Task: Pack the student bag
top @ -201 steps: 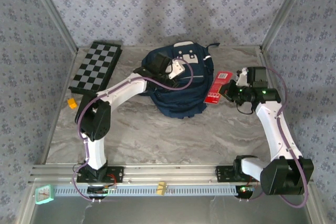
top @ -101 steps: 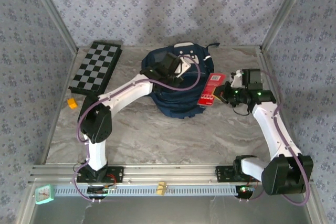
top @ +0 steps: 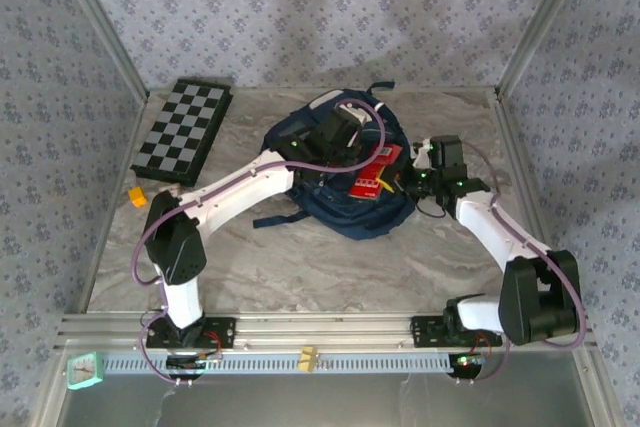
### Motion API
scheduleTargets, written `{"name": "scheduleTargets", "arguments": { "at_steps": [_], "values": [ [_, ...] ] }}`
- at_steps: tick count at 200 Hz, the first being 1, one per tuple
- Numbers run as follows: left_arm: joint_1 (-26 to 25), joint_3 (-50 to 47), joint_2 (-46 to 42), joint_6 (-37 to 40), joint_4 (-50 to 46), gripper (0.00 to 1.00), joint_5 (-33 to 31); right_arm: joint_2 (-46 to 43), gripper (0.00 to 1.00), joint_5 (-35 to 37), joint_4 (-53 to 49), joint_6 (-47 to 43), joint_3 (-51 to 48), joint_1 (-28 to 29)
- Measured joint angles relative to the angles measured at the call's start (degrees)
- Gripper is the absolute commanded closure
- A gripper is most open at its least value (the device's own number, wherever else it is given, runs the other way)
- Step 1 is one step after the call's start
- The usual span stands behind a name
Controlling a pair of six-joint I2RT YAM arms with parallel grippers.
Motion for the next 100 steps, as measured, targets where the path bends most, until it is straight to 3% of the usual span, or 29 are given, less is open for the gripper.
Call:
{"name": "scheduleTargets", "arguments": {
  "at_steps": [73, 100],
  "values": [
    [-0.1, 0.0, 0.0, -2.5, -0.7, 1.0, -0.6, 9.0, 0.96, 11.6, 20.7, 11.1, 0.1, 6.5],
    [0.5, 0.0, 0.0, -4.3, -0.7, 1.0, -0.4, 11.2, 0.77, 17.1, 23.2, 12.5, 0.3, 10.5]
  ]
}}
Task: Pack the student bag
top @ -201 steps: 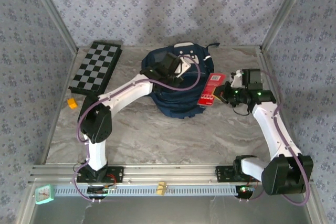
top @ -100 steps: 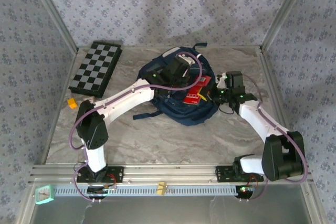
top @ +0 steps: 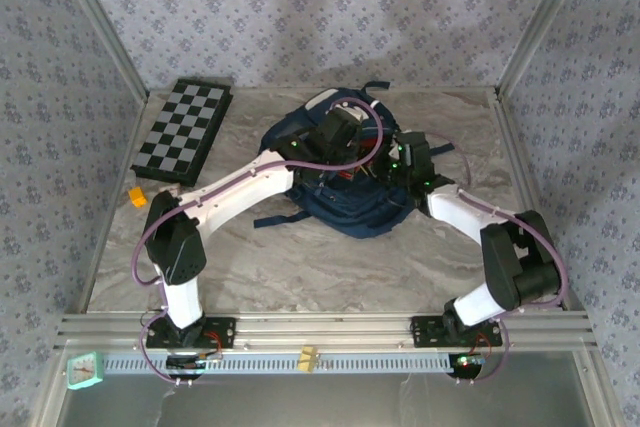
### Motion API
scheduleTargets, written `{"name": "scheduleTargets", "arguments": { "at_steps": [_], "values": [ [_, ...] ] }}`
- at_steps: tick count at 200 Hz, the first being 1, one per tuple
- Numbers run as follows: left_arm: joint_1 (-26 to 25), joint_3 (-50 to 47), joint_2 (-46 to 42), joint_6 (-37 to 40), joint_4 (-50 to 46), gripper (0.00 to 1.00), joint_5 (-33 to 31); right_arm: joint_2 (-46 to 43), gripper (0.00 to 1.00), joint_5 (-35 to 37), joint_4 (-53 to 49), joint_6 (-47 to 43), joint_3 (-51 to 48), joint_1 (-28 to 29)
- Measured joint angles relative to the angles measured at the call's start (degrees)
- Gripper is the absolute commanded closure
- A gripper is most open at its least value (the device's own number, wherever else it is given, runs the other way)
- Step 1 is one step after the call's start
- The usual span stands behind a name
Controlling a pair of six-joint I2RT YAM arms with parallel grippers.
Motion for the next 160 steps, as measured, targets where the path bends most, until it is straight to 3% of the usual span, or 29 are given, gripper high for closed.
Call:
{"name": "scheduleTargets", "arguments": {
  "at_steps": [42, 78, 104, 122, 134, 160],
  "values": [
    [2.1, -0.5, -0.5, -2.5, 0.4, 1.0, 2.6, -0.8, 0.53, 3.5, -2.1, -2.2, 0.1, 2.4],
    [2.6, -2.1, -1.8, -2.8, 0.5, 1.0, 3.4, -8.8, 0.45, 7.4, -13.8, -7.3, 0.2, 1.5],
    [2.6, -2.3, -1.9, -3.0, 0.9, 1.0, 4.0, -11.9, 0.53, 8.4, -19.5, -9.7, 0.3, -1.7],
    [2.6, -2.3, -1.9, -3.0, 1.0, 1.0, 4.4, -11.8, 0.64, 8.6, -22.1, -10.8, 0.6, -3.3],
    [2.6, -2.3, -1.9, -3.0, 1.1, 1.0, 4.6, -10.6, 0.71, 8.7, -23.2, -11.2, 1.6, -3.4],
    [2.6, -2.3, -1.9, -3.4, 1.3, 1.0, 4.7, -5.5, 0.78, 8.5, -23.4, -11.5, 5.4, -1.9]
  ]
}}
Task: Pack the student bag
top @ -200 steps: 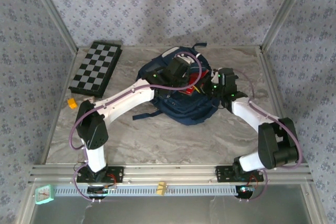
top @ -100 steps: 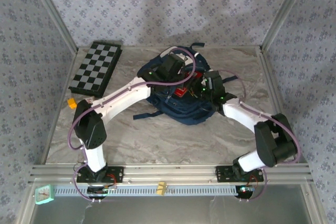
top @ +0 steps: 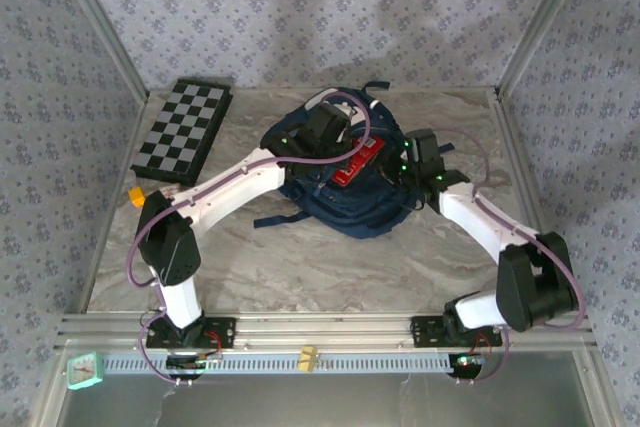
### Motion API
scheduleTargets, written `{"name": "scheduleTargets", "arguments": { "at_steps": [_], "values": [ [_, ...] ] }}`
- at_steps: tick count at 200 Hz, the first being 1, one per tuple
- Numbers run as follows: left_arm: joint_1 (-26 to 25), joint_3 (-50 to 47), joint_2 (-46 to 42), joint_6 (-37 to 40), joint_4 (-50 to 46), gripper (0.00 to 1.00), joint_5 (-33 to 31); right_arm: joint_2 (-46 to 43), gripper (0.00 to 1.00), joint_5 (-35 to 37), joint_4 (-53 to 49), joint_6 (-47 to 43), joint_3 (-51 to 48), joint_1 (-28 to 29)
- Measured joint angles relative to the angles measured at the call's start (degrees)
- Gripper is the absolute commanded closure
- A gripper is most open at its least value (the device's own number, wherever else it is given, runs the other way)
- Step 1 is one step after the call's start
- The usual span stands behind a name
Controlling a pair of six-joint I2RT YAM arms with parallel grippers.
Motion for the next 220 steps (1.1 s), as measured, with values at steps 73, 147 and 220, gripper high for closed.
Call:
{"name": "scheduleTargets", "arguments": {
  "at_steps": [73, 147, 220],
  "values": [
    [0.1, 0.0, 0.0, -1.1, -0.1, 1.0, 0.8, 10.2, 0.83, 0.1, 4.2, 1.8, 5.1, 4.1],
    [1.5, -5.7, -5.6, -3.6, 0.6, 0.39, 7.7, -5.0, 0.68, 3.6, -10.8, -6.6, 3.8, 2.6],
    [18.0, -29.0, -19.9, -14.5, 9.9, 0.27, 16.6, -8.8, 0.46, 13.9, -31.0, -11.3, 4.6, 7.6]
  ]
}}
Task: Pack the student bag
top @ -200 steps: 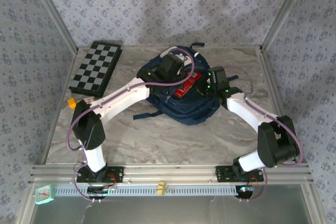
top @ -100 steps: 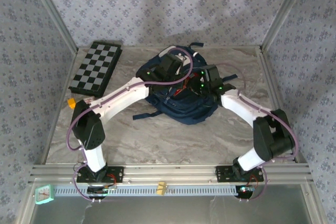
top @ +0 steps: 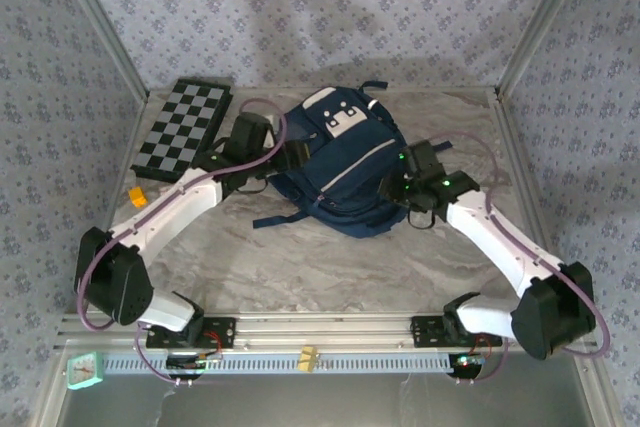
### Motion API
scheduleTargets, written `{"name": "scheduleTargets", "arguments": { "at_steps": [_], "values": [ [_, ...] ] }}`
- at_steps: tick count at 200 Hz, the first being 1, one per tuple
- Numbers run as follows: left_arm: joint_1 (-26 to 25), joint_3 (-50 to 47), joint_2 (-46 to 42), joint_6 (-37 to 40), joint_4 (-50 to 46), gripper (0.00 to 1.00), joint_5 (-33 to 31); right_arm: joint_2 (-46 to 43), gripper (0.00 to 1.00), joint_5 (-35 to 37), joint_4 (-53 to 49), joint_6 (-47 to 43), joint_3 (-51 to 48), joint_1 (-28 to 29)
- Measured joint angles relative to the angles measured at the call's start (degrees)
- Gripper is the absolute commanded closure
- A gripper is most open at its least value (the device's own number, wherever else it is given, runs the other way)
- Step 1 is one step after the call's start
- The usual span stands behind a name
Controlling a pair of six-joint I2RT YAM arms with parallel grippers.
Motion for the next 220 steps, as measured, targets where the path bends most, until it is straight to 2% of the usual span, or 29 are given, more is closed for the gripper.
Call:
{"name": "scheduleTargets", "arguments": {
  "at_steps": [20, 52, 92, 129, 160, 191, 220],
  "values": [
    [3.7, -4.3, 0.4, -0.7, 1.3, 0.28, 1.7, 3.2, 0.38, 5.4, -3.6, 1.6, 4.0, 7.7],
    [7.5, -4.6, 3.9, -1.0, 4.3, 0.34, 3.8, 9.4, 0.29, 13.9, -8.2, 8.3, 12.1, 19.2],
    [9.1, -4.8, 8.4, -2.0, 9.8, 0.42, 5.4, 21.2, 0.28, 22.4, -12.3, 18.6, 22.9, 28.9],
    [9.1, -6.4, 10.6, -3.7, 13.0, 0.44, 6.1, 33.7, 0.35, 26.3, -14.5, 26.3, 32.3, 32.5],
    [9.1, -7.0, 11.7, -4.8, 15.1, 0.46, 7.0, 38.7, 0.43, 28.0, -15.3, 31.3, 34.8, 33.8],
    [8.8, -7.3, 12.2, -5.6, 16.5, 0.46, 7.0, 41.4, 0.51, 28.9, -15.7, 34.2, 35.7, 32.4],
    [8.8, -8.6, 12.2, -7.1, 17.6, 0.47, 6.9, 43.5, 0.51, 29.7, -16.0, 35.5, 36.5, 30.0]
  ]
}}
